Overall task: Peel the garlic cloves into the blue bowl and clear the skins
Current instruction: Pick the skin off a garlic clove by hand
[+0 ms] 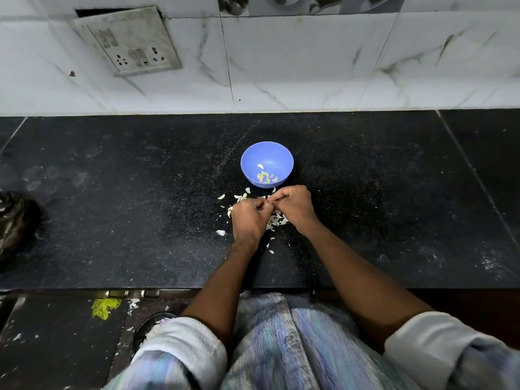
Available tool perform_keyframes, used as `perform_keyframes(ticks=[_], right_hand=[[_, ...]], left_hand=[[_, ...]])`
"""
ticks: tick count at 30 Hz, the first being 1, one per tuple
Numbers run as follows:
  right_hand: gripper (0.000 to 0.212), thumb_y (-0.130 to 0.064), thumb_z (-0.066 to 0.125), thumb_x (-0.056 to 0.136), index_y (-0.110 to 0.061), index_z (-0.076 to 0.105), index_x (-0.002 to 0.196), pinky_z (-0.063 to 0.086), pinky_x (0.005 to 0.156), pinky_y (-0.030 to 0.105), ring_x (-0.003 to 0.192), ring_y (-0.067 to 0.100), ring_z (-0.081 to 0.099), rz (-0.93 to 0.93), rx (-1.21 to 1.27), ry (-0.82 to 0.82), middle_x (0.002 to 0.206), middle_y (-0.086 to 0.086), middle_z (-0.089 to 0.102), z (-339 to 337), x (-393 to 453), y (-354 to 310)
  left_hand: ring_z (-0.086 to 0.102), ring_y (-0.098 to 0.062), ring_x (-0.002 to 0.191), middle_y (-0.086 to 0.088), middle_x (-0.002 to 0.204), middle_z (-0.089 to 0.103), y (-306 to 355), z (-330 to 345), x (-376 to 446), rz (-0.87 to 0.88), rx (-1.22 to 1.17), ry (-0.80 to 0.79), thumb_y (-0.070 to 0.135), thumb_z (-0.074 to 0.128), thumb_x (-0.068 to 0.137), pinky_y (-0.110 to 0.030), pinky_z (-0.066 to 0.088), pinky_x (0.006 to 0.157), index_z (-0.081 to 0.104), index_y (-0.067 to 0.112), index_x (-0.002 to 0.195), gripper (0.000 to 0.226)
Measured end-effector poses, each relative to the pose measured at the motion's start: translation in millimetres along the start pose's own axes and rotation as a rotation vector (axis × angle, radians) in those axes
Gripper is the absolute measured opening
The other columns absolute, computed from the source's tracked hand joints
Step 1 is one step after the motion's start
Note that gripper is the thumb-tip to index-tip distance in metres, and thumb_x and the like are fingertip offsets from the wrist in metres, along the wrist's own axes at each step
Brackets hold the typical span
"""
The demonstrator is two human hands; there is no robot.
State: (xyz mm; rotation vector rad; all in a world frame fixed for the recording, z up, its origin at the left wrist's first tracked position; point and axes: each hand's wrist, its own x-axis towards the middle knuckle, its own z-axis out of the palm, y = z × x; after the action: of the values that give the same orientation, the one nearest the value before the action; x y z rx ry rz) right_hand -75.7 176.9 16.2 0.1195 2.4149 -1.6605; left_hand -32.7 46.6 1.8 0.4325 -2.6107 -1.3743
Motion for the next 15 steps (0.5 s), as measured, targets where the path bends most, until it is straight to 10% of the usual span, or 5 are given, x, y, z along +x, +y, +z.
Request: perform_keyframes(ticks=[15], right_hand=[[0.016, 0.005, 0.073, 0.085, -0.004, 0.080, 0.097, 0.055, 0.065, 0.021, 0.067, 0.010, 0.070, 0.084, 0.224, -0.038, 0.081, 0.010, 0.078, -4.5, 3.3, -0.5]], left_hand=[[0.055, -0.009, 0.057, 0.002, 0.062, 0.070, 1.5, 7.1, 6.7, -0.147, -0.266, 0.039, 0.021, 0.079, 0.090, -0.034, 0.054, 0.060, 0.080, 0.010, 0.078, 0.017]])
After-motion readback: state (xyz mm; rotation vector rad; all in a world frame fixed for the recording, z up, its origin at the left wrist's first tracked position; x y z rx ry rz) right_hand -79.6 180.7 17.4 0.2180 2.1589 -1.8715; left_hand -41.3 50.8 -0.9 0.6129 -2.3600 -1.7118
